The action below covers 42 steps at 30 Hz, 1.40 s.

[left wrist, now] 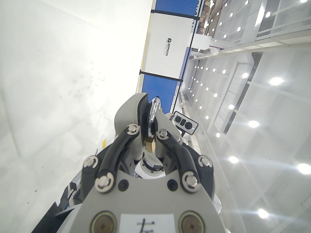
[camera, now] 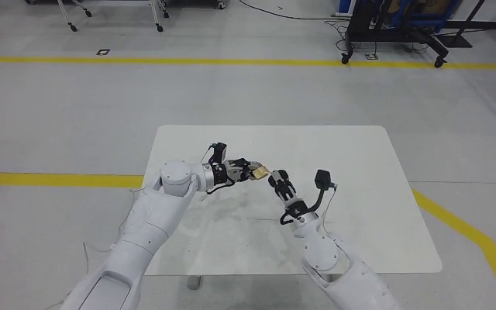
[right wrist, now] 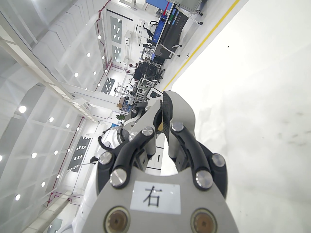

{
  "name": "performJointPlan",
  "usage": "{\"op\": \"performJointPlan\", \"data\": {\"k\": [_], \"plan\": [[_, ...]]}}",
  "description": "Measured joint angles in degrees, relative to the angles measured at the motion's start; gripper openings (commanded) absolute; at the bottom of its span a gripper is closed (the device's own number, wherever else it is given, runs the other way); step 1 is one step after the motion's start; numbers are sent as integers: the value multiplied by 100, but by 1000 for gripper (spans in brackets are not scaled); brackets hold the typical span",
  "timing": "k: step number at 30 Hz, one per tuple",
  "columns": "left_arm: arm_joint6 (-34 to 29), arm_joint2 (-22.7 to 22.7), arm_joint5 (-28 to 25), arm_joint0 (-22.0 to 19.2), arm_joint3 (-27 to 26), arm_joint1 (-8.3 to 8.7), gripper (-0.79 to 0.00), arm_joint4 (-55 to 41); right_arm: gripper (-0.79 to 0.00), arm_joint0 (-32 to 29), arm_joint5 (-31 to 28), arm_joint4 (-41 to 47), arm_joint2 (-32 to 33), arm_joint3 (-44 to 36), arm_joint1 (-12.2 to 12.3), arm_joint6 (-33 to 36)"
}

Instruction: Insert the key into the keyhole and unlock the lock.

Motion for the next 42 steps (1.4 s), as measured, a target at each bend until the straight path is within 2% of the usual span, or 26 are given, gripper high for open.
{"op": "performJointPlan", "data": {"k": [11, 22, 26, 34, 36, 42], "plan": [[31, 12, -9, -2, -1, -4, -785, -9, -785, -190, 46, -369, 97, -90, -24, 215], [53, 15, -48, 3, -11, -5, -785, -11, -785, -279, 119, -620, 163, -130, -34, 789], [50, 5, -102, 7, -31, -3, -785, -16, -785, -326, -73, -106, 313, -203, -37, 1173], [40, -29, -224, 31, -77, 5, -785, -43, -785, -491, -333, 1759, 1093, -276, 81, 3101], [45, -34, -244, 39, -85, 7, -785, -43, -785, -510, -299, 1893, 1235, -279, 102, 3315], [35, -3, -262, 49, -108, 3, -785, -11, -785, -393, -127, 2003, 1257, -192, 87, 3336]]}}
